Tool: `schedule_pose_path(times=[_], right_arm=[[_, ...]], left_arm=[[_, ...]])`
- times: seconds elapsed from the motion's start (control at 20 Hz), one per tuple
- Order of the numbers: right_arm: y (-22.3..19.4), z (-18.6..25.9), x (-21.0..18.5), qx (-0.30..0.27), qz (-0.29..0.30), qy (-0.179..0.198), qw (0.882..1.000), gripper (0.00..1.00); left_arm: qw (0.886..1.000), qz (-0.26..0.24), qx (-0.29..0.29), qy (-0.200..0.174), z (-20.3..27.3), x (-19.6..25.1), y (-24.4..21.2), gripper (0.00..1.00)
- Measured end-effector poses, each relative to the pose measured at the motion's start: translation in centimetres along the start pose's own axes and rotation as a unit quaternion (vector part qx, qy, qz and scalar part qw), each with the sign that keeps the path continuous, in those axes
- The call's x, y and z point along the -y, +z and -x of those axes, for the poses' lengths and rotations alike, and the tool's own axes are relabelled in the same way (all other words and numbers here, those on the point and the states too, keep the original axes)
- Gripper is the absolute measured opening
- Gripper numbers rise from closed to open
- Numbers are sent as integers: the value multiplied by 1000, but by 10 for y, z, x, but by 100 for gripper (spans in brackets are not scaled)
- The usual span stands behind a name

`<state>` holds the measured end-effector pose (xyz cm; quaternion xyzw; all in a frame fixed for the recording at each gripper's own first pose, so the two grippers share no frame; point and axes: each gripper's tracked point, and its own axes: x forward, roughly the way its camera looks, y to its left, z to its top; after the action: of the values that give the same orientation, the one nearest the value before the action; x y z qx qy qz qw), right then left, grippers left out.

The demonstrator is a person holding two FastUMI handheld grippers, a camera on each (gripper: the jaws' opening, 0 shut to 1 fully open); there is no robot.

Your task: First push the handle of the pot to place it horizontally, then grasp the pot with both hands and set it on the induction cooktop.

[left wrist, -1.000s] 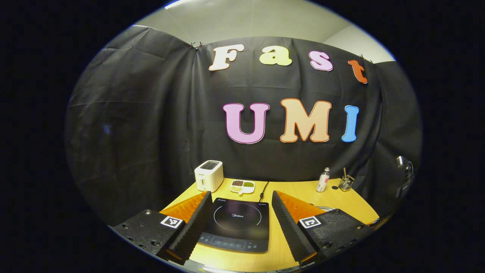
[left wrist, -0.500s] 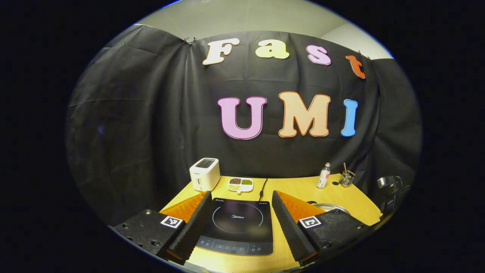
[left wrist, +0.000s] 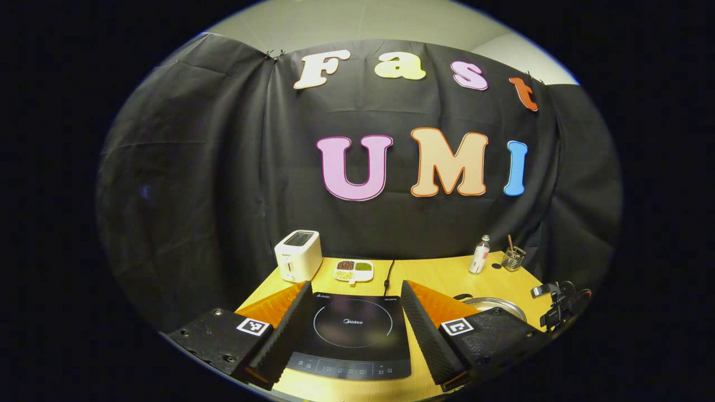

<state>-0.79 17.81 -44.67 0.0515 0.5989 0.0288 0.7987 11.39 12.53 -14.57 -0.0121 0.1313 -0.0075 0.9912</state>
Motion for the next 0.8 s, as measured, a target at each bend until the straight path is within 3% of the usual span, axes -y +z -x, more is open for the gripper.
schedule_pose_path(times=[0.35, 0.4, 0.5, 0.55, 0.8], right_arm=[[5, -23, 11, -21, -20, -16, 999, 2], [6, -24, 13, -22, -25, -15, 999, 2], [12, -23, 21, -20, -32, -19, 999, 0], [14, -23, 23, -21, -37, -16, 999, 2], [19, -26, 47, -33, -29, -44, 998, 2]], left_arm=[[1000, -6, -14, -10, -10, -6, -12, 93], [1000, -1, -14, -11, -12, -6, -14, 99], [1000, 13, -18, -13, -14, -4, -20, 93], [999, 20, -21, -13, -16, -4, -24, 96], [999, 36, -36, 6, -21, -16, -39, 96]])
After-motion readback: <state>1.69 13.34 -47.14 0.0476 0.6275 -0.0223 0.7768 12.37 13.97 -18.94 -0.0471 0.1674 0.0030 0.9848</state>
